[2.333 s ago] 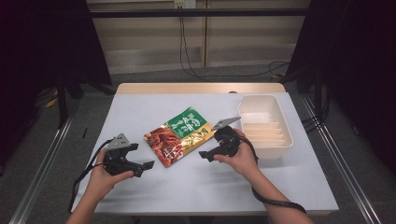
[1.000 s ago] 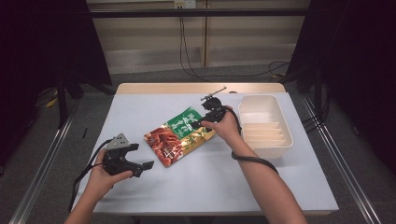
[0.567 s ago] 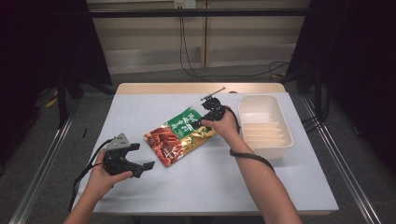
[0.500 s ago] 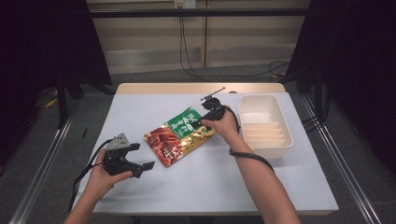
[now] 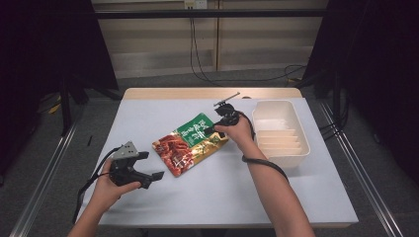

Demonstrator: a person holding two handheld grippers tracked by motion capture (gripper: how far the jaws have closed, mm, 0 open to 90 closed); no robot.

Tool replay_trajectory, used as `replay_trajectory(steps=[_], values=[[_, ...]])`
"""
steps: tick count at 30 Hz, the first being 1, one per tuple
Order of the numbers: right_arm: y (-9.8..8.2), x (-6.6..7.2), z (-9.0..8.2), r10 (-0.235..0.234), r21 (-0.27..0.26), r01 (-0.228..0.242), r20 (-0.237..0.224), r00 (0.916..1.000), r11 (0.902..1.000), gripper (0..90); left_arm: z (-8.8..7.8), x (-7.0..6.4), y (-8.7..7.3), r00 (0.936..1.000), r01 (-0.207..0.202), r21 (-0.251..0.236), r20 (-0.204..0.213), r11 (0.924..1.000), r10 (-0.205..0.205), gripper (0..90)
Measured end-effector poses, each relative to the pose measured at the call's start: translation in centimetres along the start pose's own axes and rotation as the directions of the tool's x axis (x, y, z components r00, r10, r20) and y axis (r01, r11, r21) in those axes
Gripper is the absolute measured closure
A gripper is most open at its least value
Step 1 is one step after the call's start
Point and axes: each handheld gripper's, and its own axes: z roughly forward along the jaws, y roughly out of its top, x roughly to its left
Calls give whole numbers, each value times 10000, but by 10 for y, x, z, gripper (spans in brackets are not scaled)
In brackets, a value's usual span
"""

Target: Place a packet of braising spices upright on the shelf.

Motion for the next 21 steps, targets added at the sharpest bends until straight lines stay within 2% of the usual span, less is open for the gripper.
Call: replay_trajectory(steps=[2, 10, 16, 21], values=[[0, -1, 0, 171, 124, -171, -52, 9998, 9998, 338, 0, 0, 0, 10000, -17, -11, -13, 10000, 17, 39], [4, 2, -1, 155, 185, -152, -124, 9998, 9997, 353, 0, 1, 0, 9999, -67, 43, -136, 10000, 67, 40], [6, 5, -1, 136, 244, -132, -171, 9998, 9996, 350, 1, 1, 0, 10000, -26, -40, -96, 10000, 26, 41], [9, 4, -1, 222, 336, -213, -261, 9994, 9992, 388, 1, 0, 0, 10000, -52, -14, -23, 10000, 52, 41]])
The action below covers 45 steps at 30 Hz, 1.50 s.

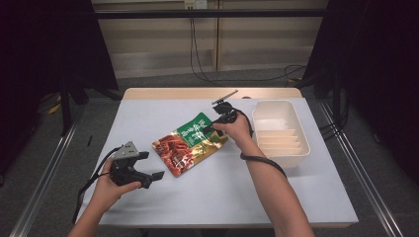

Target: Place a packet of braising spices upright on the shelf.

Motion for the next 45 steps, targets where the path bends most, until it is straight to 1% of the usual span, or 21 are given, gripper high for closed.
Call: replay_trajectory(steps=[3, 7, 8, 9, 13, 15, 17, 22, 25, 26, 27, 28, 30, 33, 34, 37, 38, 39, 41, 44, 45], values=[[2, -1, -2, 94, -3, -94, -26, 10000, 10000, 428, 0, 0, 0, 10000, 13, 29, -5, 10000, -13, 41], [4, 1, -4, 56, 99, -56, -48, 10000, 9999, 437, 0, 0, 0, 10000, -6, 67, 5, 10000, 6, 41], [4, 1, -4, 88, 102, -88, -63, 9999, 9999, 444, 0, 0, 0, 10000, -45, 140, -75, 9999, 46, 41], [5, 2, -4, 60, 73, -59, -68, 10000, 10000, 447, 1, -1, 0, 10000, 37, 97, -37, 9999, -37, 41], [5, 2, -2, 71, 92, -70, -137, 9999, 9999, 475, 1, -1, 0, 10000, 28, 116, -54, 9999, -28, 42], [5, 1, -1, 76, 166, -76, -20, 10000, 9998, 492, 1, -1, 0, 10000, 1, 104, -11, 9999, -1, 42], [5, 0, 0, 156, 135, -155, -48, 9999, 9998, 531, 1, -1, 0, 10000, 12, 150, -78, 9999, -11, 42], [9, 0, 2, 280, 363, -274, -174, 9995, 9990, 637, 2, 0, 0, 9999, -29, 180, -109, 9998, 31, 42], [13, 1, 4, 210, 613, -193, -259, 9994, 9979, 673, 1, 0, 0, 9999, 16, 143, -101, 9999, -15, 42], [15, 2, 4, 373, 775, -349, -294, 9989, 9964, 682, 1, 0, 0, 10000, 43, 100, -74, 9999, -42, 42], [17, 2, 5, 472, 962, -433, -386, 9981, 9944, 724, 1, 0, 0, 10000, 55, 104, -74, 9999, -54, 42], [18, 2, 6, 573, 1012, -526, -441, 9974, 9935, 748, 0, 1, 0, 9998, -56, 191, -174, 9998, 59, 42], [18, 2, 6, 662, 1097, -611, -435, 9969, 9921, 763, 1, 1, 0, 9999, 48, 136, -117, 9999, -47, 42], [21, 3, 7, 560, 1344, -503, -393, 9977, 9896, 822, 0, 2, -1, 9999, 55, 207, -135, 9998, -52, 43], [23, 5, 5, 617, 1785, -560, -269, 9977, 9823, 887, 0, 3, -1, 9999, 17, 174, -138, 9998, -14, 43], [24, 5, 3, 547, 1929, -502, -183, 9983, 9799, 900, -1, 3, -1, 9997, -27, 196, -252, 9998, 32, 43], [26, 6, 0, 586, 2060, -527, -224, 9980, 9771, 900, -1, 3, -1, 9998, -14, 172, -197, 9999, 17, 44], [26, 6, 0, 586, 2060, -527, -224, 9980, 9771, 900, -1, 3, -1, 9998, 71, 156, -165, 9999, -69, 44], [28, 7, -5, 665, 2070, -599, -251, 9975, 9765, 900, -1, 3, -1, 9999, 9, 163, -159, 9999, -6, 44], [34, 13, -12, 564, 2136, -503, -228, 9981, 9756, 900, 0, 3, -1, 9998, 105, 147, -157, 9998, -102, 44], [36, 17, -15, 535, 2173, -488, -156, 9984, 9749, 900, 0, 3, -1, 9998, 10, 174, -177, 9998, -7, 44]])
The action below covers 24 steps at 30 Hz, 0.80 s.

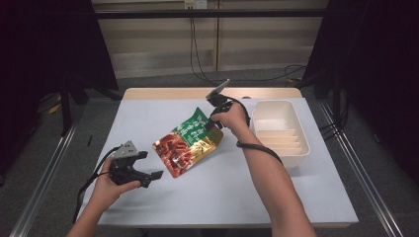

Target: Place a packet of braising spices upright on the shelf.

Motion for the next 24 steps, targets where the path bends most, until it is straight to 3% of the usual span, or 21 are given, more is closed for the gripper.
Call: replay_trajectory(steps=[10, 17, 22, 24], values=[[21, 35, -36, -211, 453, 192, 419, 9989, 9988, 900, -2, -1, 0, 9999, -10, -17, -114, 10000, 10, 45], [35, 58, -59, -716, 517, 675, 812, 9941, 9964, 900, -3, -1, 1, 10000, 82, -91, -47, 9999, -83, 45], [45, 77, -78, -979, 856, 878, 1210, 9878, 9924, 900, -4, -1, 1, 9998, 171, -126, -49, 9998, -172, 45], [47, 84, -87, -1432, 904, 1318, 1349, 9805, 9871, 900, -3, -2, 1, 9998, 220, -139, -16, 9997, -220, 45]])
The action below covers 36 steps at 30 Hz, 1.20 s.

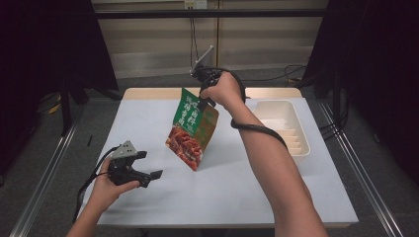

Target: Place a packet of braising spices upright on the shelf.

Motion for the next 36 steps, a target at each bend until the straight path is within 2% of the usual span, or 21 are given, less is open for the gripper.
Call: replay_trajectory(steps=[2, 4, 6, 9, 13, 21, 25, 30, 36], values=[[3, 5, -10, -323, 54, 323, 143, 9994, 9995, 900, 0, 0, 0, 10000, -39, 43, -21, 10000, 40, 45], [4, 11, -18, -458, 224, 451, 312, 9985, 9987, 900, 0, 0, 0, 9999, -106, 63, -31, 9999, 106, 45], [6, 18, -32, -785, 601, 737, 831, 9934, 9955, 900, 0, 0, 0, 10000, -19, 83, -17, 10000, 19, 45], [6, 20, -39, -959, 812, 881, 982, 9905, 9928, 900, 0, 0, 0, 10000, -30, 10, 57, 10000, 30, 45], [3, 18, -58, -1434, 1378, 1235, 1448, 9790, 9827, 900, 1, 0, 0, 10000, -61, 28, 65, 10000, 61, 45], [-6, 5, -79, -1188, 1414, 1032, 1069, 9871, 9846, 900, 1, -1, 1, 10000, -36, 62, -20, 10000, 36, 45], [-13, -3, -89, -1147, 1436, 1010, 907, 9892, 9845, 900, 2, -1, 0, 9998, -187, 125, -38, 9997, 187, 45], [-18, -10, -96, -1140, 1548, 974, 1023, 9882, 9831, 900, 2, -2, 0, 9999, -118, 128, -36, 9998, 118, 45], [-24, -26, -113, -1141, 1472, 966, 1156, 9867, 9844, 900, 2, -2, 0, 9999, -158, 140, -42, 9998, 159, 45]])
